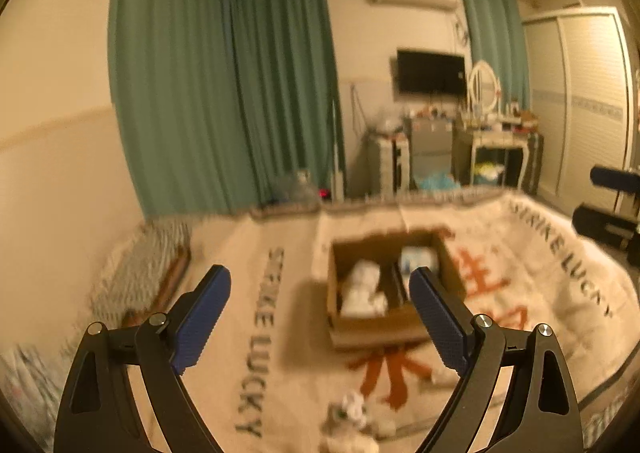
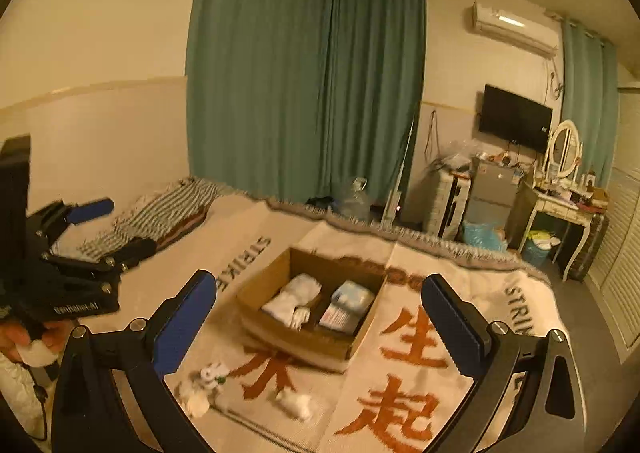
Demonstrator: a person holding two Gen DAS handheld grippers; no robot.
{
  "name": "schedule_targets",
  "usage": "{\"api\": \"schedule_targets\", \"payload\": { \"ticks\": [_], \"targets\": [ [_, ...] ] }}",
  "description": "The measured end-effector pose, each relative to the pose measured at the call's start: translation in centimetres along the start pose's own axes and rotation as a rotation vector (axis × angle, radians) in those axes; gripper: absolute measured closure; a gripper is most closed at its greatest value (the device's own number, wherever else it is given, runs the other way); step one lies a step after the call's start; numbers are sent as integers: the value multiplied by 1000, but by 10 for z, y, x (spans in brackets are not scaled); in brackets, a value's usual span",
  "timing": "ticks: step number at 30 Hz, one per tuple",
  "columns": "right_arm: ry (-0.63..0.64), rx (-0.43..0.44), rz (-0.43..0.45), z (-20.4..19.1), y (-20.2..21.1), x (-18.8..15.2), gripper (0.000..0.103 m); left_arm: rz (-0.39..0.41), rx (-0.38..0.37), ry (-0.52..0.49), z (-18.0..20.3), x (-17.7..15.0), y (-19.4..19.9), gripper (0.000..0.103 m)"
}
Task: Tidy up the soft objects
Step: 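Grasp the white coiled cable with the left gripper while right grasps cotton pads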
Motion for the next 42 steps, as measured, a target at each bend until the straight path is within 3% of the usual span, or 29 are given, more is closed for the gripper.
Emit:
{"api": "schedule_targets", "payload": {
  "ticks": [8,9,13,15,20,23,24,26,27,30,36,42],
  "targets": [
    [-10,23,-155,-16,-65,-92,0,-192,-6,-45,19,-97,-64,13],
    [-14,27,-176,-18,-74,-103,2,-221,-19,-44,22,-108,-72,17],
    [-92,67,-263,-19,-109,-150,17,-322,-44,-22,22,-141,-96,19],
    [-111,59,-287,-19,-123,-167,23,-348,-50,-27,23,-151,-105,26],
    [-140,74,-334,-15,-152,-190,31,-434,-77,-8,21,-177,-130,28],
    [-160,92,-367,-17,-168,-203,38,-479,-97,-1,17,-188,-138,43],
    [-161,93,-377,-18,-172,-206,42,-494,-102,3,16,-191,-141,43],
    [-170,104,-397,-19,-179,-214,49,-511,-120,13,15,-196,-145,46],
    [-175,109,-407,-19,-183,-217,52,-517,-131,16,15,-197,-146,54],
    [-177,134,-419,-22,-186,-222,60,-532,-150,21,16,-200,-147,60],
    [-164,118,-412,-25,-179,-222,68,-507,-172,43,13,-196,-144,72],
    [-181,99,-396,-24,-164,-219,69,-468,-174,44,11,-188,-134,73]
  ]
}}
Point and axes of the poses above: each gripper's, at about its wrist camera, not at the fingertips, and y roughly against the way its jaws point, z to its right, x to its top, the point moved 3 cm from there along -y, roughly the way its jaws point, and after that the axes turned 4 degrees about y, right-handed, at the moved point
